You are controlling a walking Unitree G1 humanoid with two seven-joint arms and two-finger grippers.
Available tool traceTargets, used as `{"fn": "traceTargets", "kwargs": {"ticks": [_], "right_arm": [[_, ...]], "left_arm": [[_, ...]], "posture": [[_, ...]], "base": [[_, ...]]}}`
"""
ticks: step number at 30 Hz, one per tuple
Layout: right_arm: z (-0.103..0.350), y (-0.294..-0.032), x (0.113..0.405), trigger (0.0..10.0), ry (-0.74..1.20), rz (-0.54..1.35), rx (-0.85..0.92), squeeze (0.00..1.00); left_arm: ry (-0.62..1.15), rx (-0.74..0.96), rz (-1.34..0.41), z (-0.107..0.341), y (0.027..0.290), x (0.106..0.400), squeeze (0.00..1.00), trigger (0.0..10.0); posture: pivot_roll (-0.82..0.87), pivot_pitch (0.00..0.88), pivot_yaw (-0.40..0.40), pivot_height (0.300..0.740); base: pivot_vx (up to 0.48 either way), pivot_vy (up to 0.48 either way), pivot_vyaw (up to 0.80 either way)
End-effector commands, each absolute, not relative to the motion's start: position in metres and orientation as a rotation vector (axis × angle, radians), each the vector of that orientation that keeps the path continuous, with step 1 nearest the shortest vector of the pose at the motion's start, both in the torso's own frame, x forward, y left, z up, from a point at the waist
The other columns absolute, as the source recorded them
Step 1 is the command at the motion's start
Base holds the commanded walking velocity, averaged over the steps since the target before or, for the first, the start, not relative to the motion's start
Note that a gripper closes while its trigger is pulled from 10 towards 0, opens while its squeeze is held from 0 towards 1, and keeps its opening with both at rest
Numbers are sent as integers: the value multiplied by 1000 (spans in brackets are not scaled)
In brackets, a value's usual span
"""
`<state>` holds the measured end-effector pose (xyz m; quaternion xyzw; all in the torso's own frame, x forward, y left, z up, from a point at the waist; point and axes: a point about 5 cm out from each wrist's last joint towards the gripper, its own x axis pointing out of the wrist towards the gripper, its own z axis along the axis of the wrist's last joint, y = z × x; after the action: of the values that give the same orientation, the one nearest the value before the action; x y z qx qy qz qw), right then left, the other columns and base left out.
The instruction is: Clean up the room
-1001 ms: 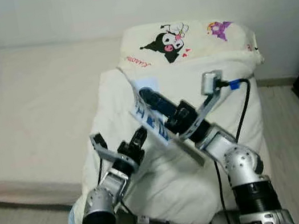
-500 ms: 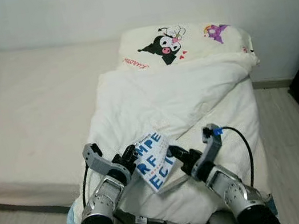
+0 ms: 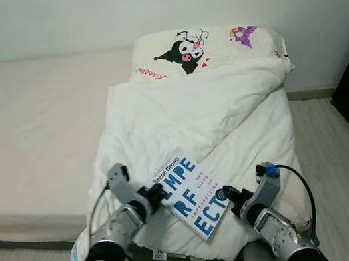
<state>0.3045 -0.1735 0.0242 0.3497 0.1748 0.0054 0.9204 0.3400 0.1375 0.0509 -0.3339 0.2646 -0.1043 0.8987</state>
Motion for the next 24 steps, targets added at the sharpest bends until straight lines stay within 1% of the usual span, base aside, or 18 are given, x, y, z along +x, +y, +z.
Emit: {"fn": "traceTargets", "kwargs": {"ticks": [1,2,4,6,7,8,9,13,16,21,24], "right_arm": [[24,-184,305,0,329,-69,757,0],[24,-184,305,0,329,-69,757,0],[24,-186,306,0,322,-85,758,0],[24,-187,306,0,321,-86,759,0],[24,-187,307,0,321,-88,758,0],[24,-187,307,0,320,-90,758,0],[24,-187,307,0,320,-91,759,0],[25,-185,309,0,317,-89,761,0],[26,-183,310,0,315,-81,757,0],[27,-183,311,0,313,-79,754,0],[29,-183,313,0,304,-76,756,0]], "left_arm": [[585,-668,-117,45,161,337,0,10000],[585,-668,-117,45,161,337,0,10000],[594,-680,-65,44,178,335,0,10000],[604,-687,-53,43,182,334,0,10000],[631,-705,-51,39,183,330,286,10000],[650,-713,-50,37,183,328,286,10000],[680,-743,-70,34,181,324,1000,10000],[756,-804,-135,27,174,315,1000,10000],[789,-842,-212,29,176,309,1000,10000],[794,-880,-286,34,181,304,1000,10000],[746,-919,-349,36,184,301,1000,10000]], "posture": [[-120,203,58,600],[-120,203,58,600],[-113,205,55,600],[-113,205,55,600],[-109,205,54,600],[-109,205,54,600],[-112,205,55,600],[-117,201,56,600],[-118,200,56,600],[-110,194,56,600],[-106,191,55,600]], "base": [[0,0,0],[0,0,0],[0,0,0],[0,0,0],[0,0,0],[0,0,0],[0,0,0],[0,0,0],[0,0,0],[0,0,0],[0,0,0]]}}
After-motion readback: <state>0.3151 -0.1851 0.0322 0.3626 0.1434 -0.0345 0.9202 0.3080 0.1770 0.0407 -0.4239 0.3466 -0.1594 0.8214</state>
